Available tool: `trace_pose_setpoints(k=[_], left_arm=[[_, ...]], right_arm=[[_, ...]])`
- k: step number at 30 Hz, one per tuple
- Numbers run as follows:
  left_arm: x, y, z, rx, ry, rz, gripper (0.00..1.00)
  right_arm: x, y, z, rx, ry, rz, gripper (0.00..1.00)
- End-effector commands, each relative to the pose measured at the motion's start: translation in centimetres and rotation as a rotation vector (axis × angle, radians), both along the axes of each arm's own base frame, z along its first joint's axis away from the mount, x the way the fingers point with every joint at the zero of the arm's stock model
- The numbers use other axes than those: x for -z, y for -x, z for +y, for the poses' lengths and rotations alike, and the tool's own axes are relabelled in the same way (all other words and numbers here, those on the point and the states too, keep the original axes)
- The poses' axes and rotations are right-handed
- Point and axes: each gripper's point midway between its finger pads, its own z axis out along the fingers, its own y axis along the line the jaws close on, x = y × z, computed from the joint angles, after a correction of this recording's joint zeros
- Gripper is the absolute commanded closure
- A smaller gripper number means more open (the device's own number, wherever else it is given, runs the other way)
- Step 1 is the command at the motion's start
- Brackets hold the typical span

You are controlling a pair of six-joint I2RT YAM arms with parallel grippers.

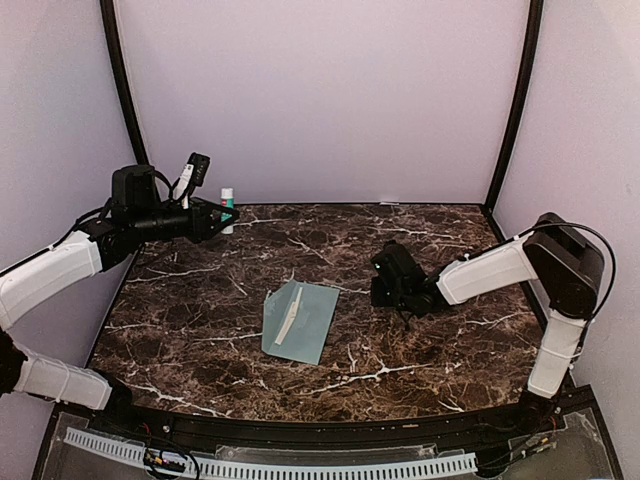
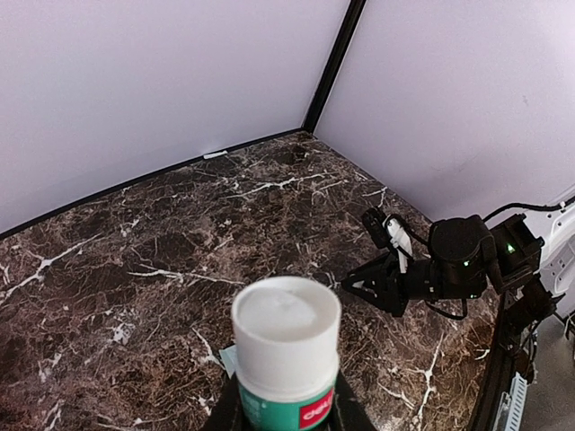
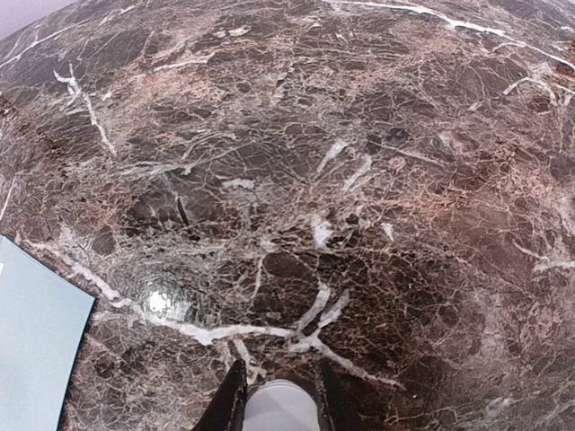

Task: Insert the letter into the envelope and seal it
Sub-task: Place the solid glue cap at the center of the board.

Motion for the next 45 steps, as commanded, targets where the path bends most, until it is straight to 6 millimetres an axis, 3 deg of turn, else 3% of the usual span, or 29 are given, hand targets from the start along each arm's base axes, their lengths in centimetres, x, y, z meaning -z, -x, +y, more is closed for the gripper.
trace_pose_setpoints(k=[1, 10, 22, 30, 38, 41, 45], left_arm=[[-0.8, 0.5, -0.3, 0.023, 0.025, -0.025, 1.00], [-0.7, 0.6, -0.3, 0.028, 0.027, -0.020, 1.00], [-0.8, 0.6, -0.2, 0.024, 0.023, -0.026, 1.00], [-0.6, 0.5, -0.2, 0.021, 0.018, -0.027, 1.00], [-1.1, 0.9, -0.3, 0.031, 0.032, -0.035, 1.00], [-2.1, 1.5, -0.8, 0.072, 0.084, -0.041, 1.00], [-5.2, 2.8, -1.3, 0.114, 0.235, -0.045, 1.00]], right_arm=[[-0.3, -0.9, 0.1, 0.029, -0.015, -0.015, 0.75], [-0.2, -0.7, 0.1, 0.027, -0.022, -0.011, 0.59], [-1.8, -0.6, -0.2, 0.025, -0.037, -0.041, 0.29], [-3.5, -0.6, -0.7, 0.023, -0.063, -0.057, 0.27], [-9.8, 0.2, -1.2, -0.014, -0.155, -0.172, 0.23], [-13.8, 1.1, -0.5, -0.096, -0.233, -0.241, 0.23], [-19.9, 3.9, 2.2, -0.338, -0.387, -0.356, 0.23]])
